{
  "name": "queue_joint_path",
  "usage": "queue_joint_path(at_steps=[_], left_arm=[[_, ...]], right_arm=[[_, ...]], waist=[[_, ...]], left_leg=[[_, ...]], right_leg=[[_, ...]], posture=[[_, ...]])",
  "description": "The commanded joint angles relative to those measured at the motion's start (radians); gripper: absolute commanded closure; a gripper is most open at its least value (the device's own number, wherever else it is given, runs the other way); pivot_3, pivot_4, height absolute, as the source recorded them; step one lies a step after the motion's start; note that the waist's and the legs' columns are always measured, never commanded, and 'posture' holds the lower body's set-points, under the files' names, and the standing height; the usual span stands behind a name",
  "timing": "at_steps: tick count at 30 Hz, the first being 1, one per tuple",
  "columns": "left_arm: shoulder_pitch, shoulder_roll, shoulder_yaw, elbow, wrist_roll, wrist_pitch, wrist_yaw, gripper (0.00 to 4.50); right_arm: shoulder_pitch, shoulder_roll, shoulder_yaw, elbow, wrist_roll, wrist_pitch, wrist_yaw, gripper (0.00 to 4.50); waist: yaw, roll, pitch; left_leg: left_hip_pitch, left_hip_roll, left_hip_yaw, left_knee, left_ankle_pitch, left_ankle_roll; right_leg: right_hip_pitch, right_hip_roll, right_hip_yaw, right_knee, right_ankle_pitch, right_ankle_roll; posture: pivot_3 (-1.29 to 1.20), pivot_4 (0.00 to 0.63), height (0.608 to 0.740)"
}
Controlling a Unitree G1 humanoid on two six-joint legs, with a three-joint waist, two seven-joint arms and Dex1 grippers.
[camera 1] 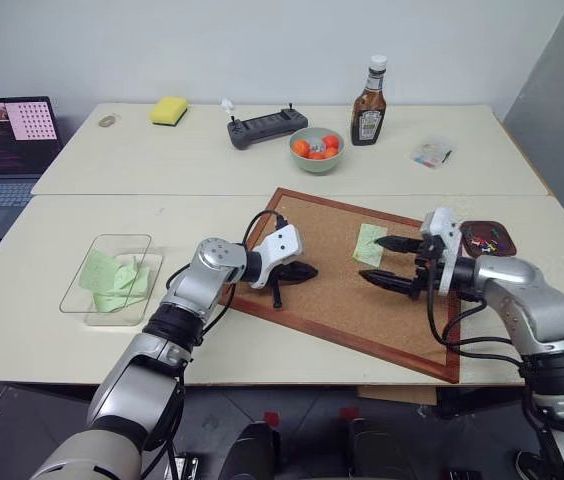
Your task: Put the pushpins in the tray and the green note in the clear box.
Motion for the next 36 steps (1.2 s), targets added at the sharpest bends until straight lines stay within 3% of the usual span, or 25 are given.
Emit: queue_joint_path(at_steps=[1, 11, 25, 28, 29, 36], left_arm=[[0.02, 0.004, -0.031, 0.025, 0.046, 0.013, 0.004, 4.5], [0.024, 0.014, -0.03, 0.011, 0.047, 0.018, 0.003, 4.5], [0.03, 0.019, -0.03, -0.006, 0.044, 0.029, -0.001, 4.5], [0.035, 0.021, -0.031, -0.017, 0.043, 0.036, -0.003, 4.5], [0.036, 0.021, -0.031, -0.018, 0.043, 0.037, -0.003, 4.5], [0.033, 0.017, -0.031, -0.02, 0.042, 0.044, -0.002, 4.5]], right_arm=[[-0.065, 0.05, 0.038, 0.088, -0.075, -0.098, -0.029, 0.01], [-0.176, 0.153, 0.051, 0.375, -0.17, -0.226, -0.072, 0.01], [-0.196, 0.169, 0.032, 0.481, -0.202, -0.278, -0.079, 2.57], [-0.195, 0.169, 0.021, 0.477, -0.193, -0.264, -0.078, 3.32], [-0.195, 0.168, 0.019, 0.476, -0.191, -0.261, -0.076, 3.32], [-0.199, 0.167, 0.005, 0.468, -0.182, -0.24, -0.078, 4.47]], waist=[[0.0, 0.0, 0.0], [0.0, 0.0, 0.0], [-0.002, 0.0, 0.0], [-0.002, 0.0, 0.0], [-0.002, 0.0, 0.0], [-0.002, 0.0, 0.0]], left_leg=[[0.0, 0.0, 0.0, 0.0, 0.0, 0.0], [0.0, 0.0, 0.0, 0.0, 0.0, 0.0], [0.0, 0.0, 0.0, 0.0, 0.0, 0.0], [0.0, 0.0, 0.0, 0.0, 0.0, 0.0], [0.0, 0.0, 0.0, 0.0, 0.0, 0.0], [0.0, 0.0, 0.0, 0.0, 0.0, 0.0]], right_leg=[[0.0, 0.0, 0.0, 0.0, 0.0, 0.0], [-0.001, 0.0, 0.0, 0.0, 0.0, 0.0], [-0.001, 0.0, 0.0, 0.001, 0.0, 0.0], [-0.001, 0.0, 0.0, 0.001, 0.0, 0.0], [-0.001, 0.0, 0.0, 0.001, 0.0, 0.0], [-0.001, 0.0, 0.001, 0.001, 0.0, 0.0]], posture=[[0.0, 0.15, 0.74], [0.0, 0.15, 0.74], [0.0, 0.15, 0.74], [0.0, 0.15, 0.74], [0.0, 0.15, 0.74], [0.0, 0.15, 0.74]])
